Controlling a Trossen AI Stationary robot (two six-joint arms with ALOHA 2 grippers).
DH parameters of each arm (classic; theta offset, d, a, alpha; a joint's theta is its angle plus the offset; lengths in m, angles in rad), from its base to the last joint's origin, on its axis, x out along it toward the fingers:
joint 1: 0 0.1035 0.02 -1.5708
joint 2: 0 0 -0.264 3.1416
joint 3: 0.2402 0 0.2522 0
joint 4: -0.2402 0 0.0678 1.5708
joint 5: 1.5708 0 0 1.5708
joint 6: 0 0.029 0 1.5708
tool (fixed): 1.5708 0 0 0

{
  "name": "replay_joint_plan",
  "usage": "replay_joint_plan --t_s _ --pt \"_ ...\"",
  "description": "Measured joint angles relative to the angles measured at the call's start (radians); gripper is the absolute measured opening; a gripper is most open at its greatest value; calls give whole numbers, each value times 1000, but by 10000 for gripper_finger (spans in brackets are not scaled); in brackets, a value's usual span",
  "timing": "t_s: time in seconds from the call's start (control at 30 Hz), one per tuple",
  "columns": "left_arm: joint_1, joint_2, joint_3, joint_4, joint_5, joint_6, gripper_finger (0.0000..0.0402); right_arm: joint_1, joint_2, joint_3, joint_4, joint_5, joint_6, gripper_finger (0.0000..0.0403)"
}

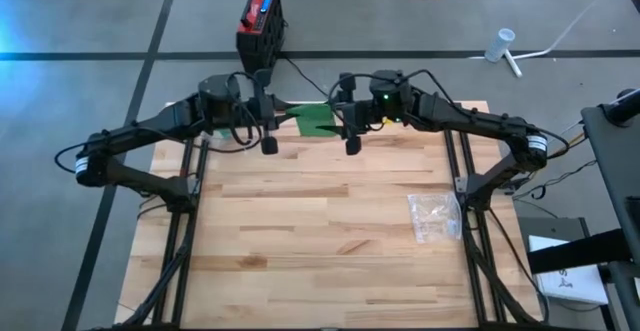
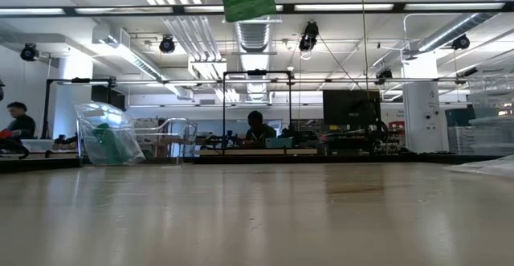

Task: Roll bandage
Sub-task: Roll the green bandage

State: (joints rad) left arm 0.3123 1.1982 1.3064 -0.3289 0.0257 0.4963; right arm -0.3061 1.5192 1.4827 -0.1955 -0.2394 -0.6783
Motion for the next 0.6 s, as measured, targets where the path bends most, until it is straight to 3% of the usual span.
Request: replay_joint_plan --t_s 0.1,0.2,0.3,0.43,0.6 --pt "-2 -10 3 16 25 -65 35 0 0 -2 -19 0 10 224" --pt "-2 -15 3 13 37 -118 33 2 1 -2 -18 0 28 212" --pt "-2 -14 3 2 43 -144 32 2 2 -2 -5 1 39 160" --pt "-2 -14 3 3 117 -185 35 1 2 -2 -10 48 56 35" --pt "-3 -40 3 38 232 -231 33 1 2 -13 -97 136 57 8"
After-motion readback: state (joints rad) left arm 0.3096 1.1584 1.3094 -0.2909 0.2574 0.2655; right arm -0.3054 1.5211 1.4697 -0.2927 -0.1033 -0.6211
